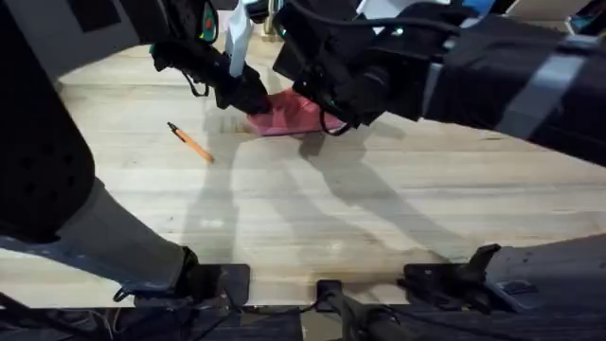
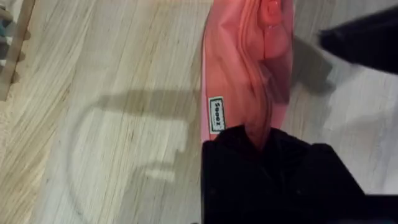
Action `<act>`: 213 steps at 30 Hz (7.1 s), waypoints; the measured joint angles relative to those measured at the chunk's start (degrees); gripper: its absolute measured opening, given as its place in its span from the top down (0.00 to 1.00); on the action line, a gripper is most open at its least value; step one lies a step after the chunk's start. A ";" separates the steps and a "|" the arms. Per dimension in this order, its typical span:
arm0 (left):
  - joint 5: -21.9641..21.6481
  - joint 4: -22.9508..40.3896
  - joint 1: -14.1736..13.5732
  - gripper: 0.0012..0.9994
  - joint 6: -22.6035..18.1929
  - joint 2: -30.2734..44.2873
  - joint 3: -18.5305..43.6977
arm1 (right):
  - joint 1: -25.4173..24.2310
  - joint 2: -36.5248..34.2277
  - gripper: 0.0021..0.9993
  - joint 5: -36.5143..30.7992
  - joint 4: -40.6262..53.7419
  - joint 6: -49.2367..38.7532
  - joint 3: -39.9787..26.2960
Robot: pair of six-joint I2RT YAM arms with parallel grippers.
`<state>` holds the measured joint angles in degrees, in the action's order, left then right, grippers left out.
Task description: Unzip the bag, pick up the pens from the table one at a time and place them inside, then zip the bag closed.
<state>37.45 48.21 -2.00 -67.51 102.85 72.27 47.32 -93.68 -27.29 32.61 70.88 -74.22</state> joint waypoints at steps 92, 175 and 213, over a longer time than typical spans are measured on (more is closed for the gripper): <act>0.04 -0.04 0.00 0.96 -0.02 0.00 0.00 | -4.28 -9.21 0.97 0.33 -7.14 2.42 0.00; 0.39 -0.70 0.04 0.96 0.00 0.00 0.00 | -4.71 -9.37 0.97 29.81 -24.36 -0.70 0.00; 0.46 -0.83 0.04 0.96 0.00 0.00 0.00 | -9.63 4.43 0.00 19.90 6.85 -35.00 -10.27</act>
<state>37.91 47.37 -1.96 -67.51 102.85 72.27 37.69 -89.25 -7.39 39.46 35.88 -84.49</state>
